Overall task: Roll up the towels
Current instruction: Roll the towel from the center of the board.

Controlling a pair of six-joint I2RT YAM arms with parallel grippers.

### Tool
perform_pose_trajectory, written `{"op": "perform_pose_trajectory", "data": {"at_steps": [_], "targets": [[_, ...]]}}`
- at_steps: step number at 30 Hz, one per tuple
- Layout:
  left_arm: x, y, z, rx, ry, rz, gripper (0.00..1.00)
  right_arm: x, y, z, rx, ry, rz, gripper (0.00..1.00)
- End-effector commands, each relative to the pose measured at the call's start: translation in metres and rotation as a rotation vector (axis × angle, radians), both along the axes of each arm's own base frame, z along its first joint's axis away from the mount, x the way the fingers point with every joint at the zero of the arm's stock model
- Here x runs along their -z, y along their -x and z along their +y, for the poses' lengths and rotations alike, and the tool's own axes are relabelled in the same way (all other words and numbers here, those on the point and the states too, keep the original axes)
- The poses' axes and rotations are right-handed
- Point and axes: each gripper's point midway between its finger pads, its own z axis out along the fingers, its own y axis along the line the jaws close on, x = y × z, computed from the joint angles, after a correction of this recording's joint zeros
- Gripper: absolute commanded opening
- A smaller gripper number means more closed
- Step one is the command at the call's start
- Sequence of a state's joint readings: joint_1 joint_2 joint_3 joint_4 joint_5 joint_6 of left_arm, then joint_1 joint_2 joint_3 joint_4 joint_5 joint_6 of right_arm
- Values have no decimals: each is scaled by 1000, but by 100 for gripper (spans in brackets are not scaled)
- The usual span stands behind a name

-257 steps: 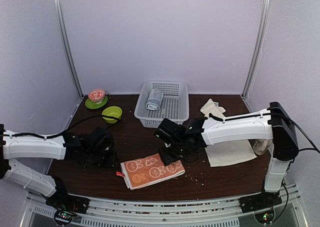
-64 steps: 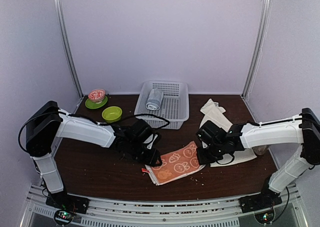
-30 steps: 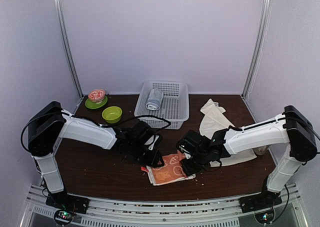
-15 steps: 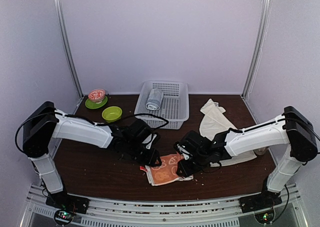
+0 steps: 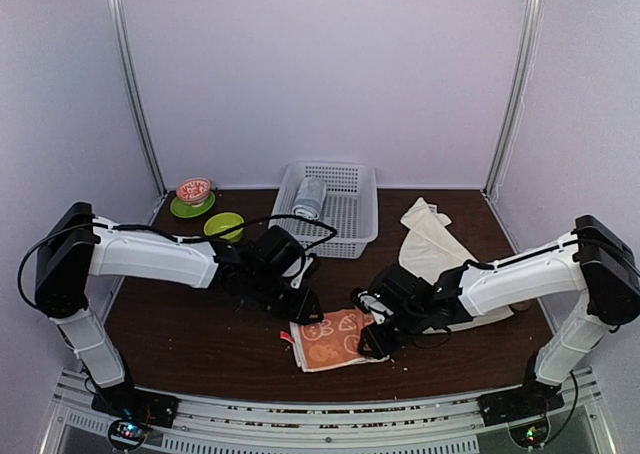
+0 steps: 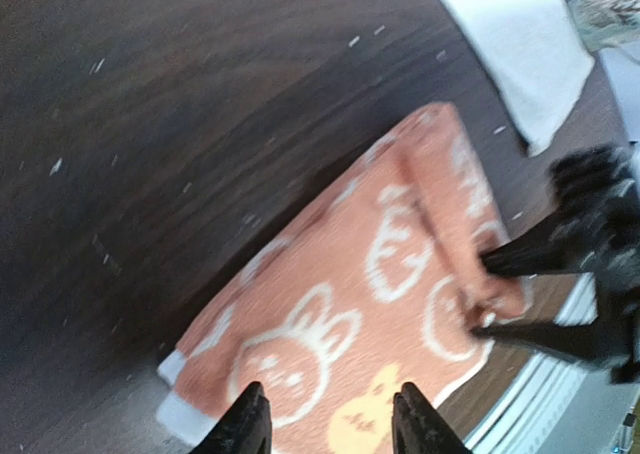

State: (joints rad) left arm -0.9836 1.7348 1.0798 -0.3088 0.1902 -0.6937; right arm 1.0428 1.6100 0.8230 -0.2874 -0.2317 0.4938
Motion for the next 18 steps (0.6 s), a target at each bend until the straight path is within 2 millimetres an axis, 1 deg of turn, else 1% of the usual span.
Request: {"op": "perform_pose_trajectory", "data": {"at_steps": [1, 2, 3, 5, 14, 18], "targets": [[-29, -11, -39, 29, 153, -31, 43, 14, 11, -12, -11, 14, 41, 47], [-32, -12, -46, 33, 181, -26, 43, 15, 11, -12, -5, 4, 41, 49], [-30, -11, -52, 40, 203, -11, 43, 15, 10, -12, 4, -6, 40, 52], [-30, -11, -63, 43, 251, 13, 42, 17, 8, -12, 16, -20, 43, 54], [-30, -16, -96, 82, 361, 48, 42, 21, 15, -20, 20, -56, 58, 55], [-27, -18, -110, 97, 406, 70, 42, 22, 15, -23, 31, -62, 56, 55]]}}
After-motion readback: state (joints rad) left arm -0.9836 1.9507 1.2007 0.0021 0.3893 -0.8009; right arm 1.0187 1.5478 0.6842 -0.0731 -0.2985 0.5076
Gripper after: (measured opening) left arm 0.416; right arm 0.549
